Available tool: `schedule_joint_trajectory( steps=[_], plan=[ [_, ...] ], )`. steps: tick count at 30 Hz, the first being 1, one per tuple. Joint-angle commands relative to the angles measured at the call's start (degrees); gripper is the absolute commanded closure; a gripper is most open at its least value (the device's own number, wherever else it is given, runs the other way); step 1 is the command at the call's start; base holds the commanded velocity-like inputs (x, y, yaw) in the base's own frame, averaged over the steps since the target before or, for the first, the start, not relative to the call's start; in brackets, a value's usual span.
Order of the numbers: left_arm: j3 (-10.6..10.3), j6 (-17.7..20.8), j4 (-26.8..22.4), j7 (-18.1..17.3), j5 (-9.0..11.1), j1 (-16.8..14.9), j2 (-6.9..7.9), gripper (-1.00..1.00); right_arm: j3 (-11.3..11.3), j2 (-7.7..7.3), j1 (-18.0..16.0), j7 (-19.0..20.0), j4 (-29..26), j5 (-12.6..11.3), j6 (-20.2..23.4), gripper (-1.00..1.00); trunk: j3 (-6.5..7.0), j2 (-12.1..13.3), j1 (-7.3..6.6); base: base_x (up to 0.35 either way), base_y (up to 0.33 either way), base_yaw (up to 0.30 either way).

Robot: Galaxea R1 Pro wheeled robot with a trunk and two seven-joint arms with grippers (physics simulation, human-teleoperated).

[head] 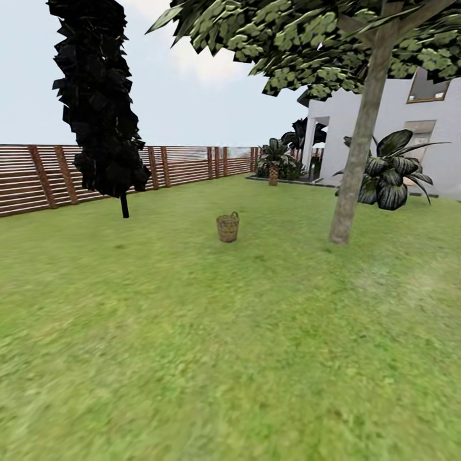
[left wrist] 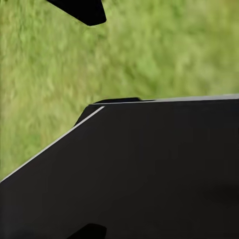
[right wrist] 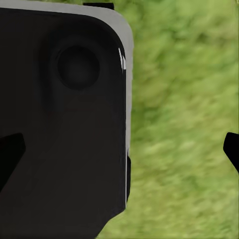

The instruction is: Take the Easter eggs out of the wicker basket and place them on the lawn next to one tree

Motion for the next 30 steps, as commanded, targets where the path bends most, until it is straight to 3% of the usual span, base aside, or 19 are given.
schedule_joint_trajectory(
  steps=[1, 30],
  plan=[
    [0.0, 0.0, 0.0, -0.1, 0.0, 0.0, 0.0, -1.0, 0.0, -0.01, 0.0, 0.0, 0.0, 0.0, 0.0, -1.0, -0.04, 0.0, 0.03, 0.29, 0.219, -0.007],
    [0.0, -0.1, -0.9, 0.0, 0.1, 0.0, 0.0, -1.0, 0.0, -0.01, 0.0, 0.0, 0.0, 0.0, 0.0, -1.0, -0.04, 0.0, 0.03, 0.253, 0.188, 0.0]
  ],
)
